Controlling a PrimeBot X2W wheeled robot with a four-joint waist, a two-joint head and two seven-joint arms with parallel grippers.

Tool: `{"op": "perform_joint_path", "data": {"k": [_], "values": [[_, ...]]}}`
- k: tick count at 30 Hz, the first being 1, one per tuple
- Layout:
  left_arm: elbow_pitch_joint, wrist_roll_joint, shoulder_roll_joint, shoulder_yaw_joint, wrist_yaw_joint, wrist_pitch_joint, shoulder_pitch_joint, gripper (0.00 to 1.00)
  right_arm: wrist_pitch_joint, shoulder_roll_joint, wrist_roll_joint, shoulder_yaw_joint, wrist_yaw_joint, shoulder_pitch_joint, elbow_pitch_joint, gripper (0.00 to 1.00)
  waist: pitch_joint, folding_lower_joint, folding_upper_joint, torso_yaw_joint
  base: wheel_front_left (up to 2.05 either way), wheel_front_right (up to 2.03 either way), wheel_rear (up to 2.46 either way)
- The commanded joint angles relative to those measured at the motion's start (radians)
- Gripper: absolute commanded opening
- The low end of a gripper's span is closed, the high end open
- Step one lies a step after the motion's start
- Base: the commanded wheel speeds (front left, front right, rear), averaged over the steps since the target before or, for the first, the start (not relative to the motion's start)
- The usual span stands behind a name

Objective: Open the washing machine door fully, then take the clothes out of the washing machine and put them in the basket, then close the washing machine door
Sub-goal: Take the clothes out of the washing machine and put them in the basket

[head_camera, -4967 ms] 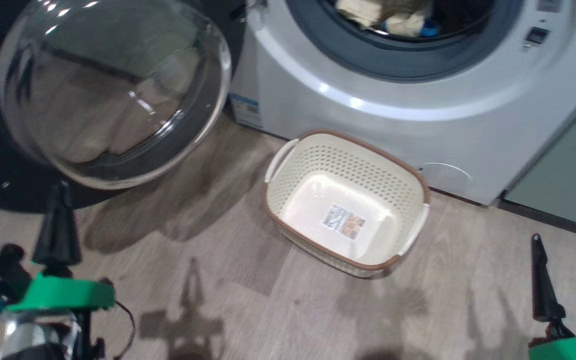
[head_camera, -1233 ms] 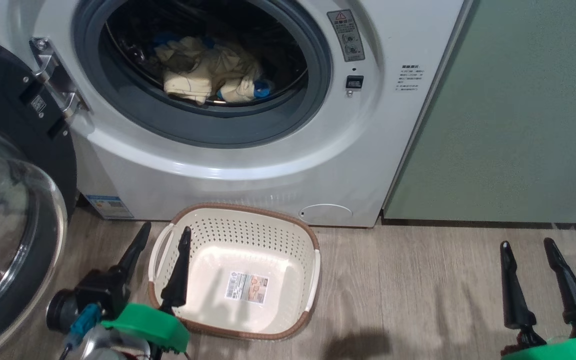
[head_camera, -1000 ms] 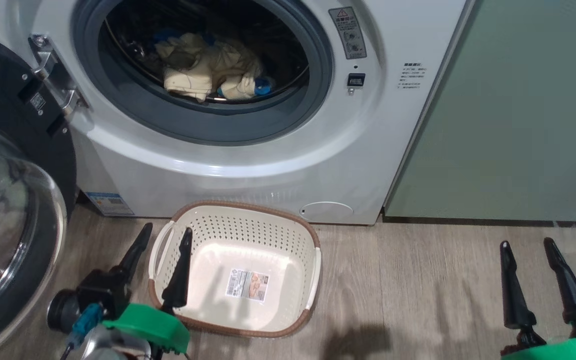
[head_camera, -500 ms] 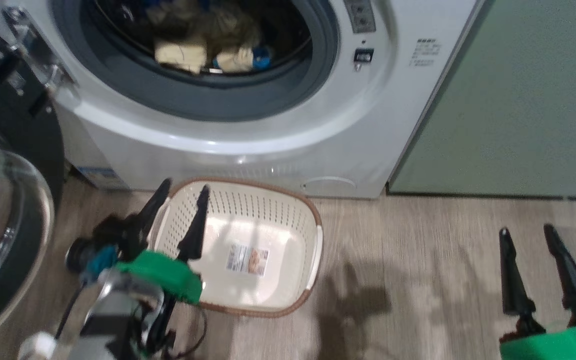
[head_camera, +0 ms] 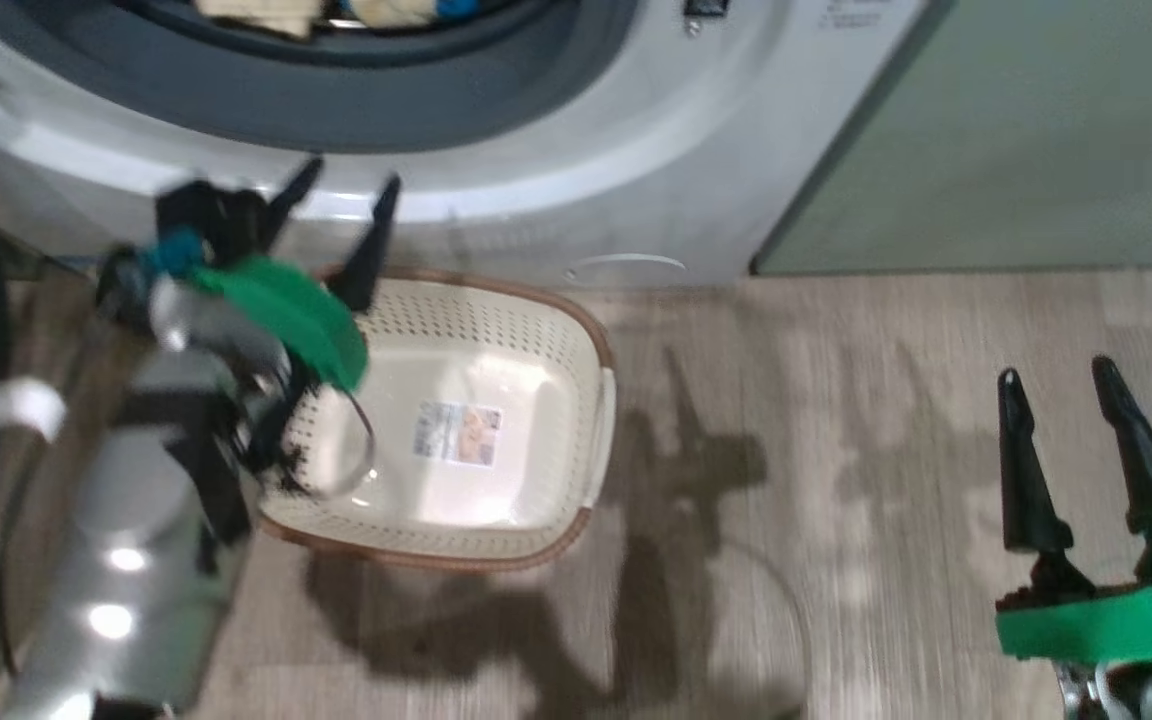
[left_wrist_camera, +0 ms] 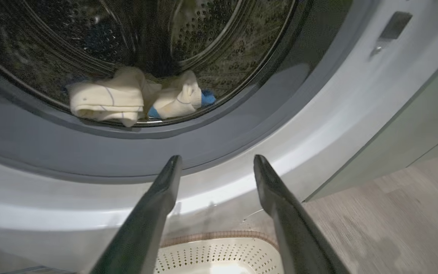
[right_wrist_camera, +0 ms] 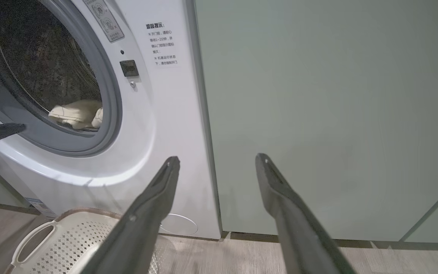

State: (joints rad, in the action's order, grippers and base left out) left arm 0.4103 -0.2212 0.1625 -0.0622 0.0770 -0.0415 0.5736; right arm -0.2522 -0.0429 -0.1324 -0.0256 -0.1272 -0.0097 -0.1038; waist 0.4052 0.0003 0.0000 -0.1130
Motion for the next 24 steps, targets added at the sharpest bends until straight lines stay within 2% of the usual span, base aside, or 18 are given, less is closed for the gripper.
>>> {"op": "perform_joint_path", "data": {"k": [1,10,24], "values": [[-0.010,-0.009,0.051,0.035,0.008,0.016,0.064,1.00,-0.010,-0.009,-0.008,-0.023,-0.003,-0.028,-0.037,1.00,0.043,-0.0003,0.0000,-0.038,0.00,0.00,0.00],[0.084,-0.049,0.174,0.010,0.045,0.149,0.327,1.00,-0.010,-0.008,-0.087,-0.042,-0.003,-0.090,-0.059,1.00,0.142,-0.0003,0.0000,-0.119,0.00,0.00,0.00],[0.193,-0.080,0.333,-0.083,0.053,0.371,0.618,1.00,-0.010,-0.007,-0.189,-0.085,-0.003,-0.160,-0.090,1.00,0.259,-0.0003,0.0000,-0.239,0.00,0.00,0.00]]}}
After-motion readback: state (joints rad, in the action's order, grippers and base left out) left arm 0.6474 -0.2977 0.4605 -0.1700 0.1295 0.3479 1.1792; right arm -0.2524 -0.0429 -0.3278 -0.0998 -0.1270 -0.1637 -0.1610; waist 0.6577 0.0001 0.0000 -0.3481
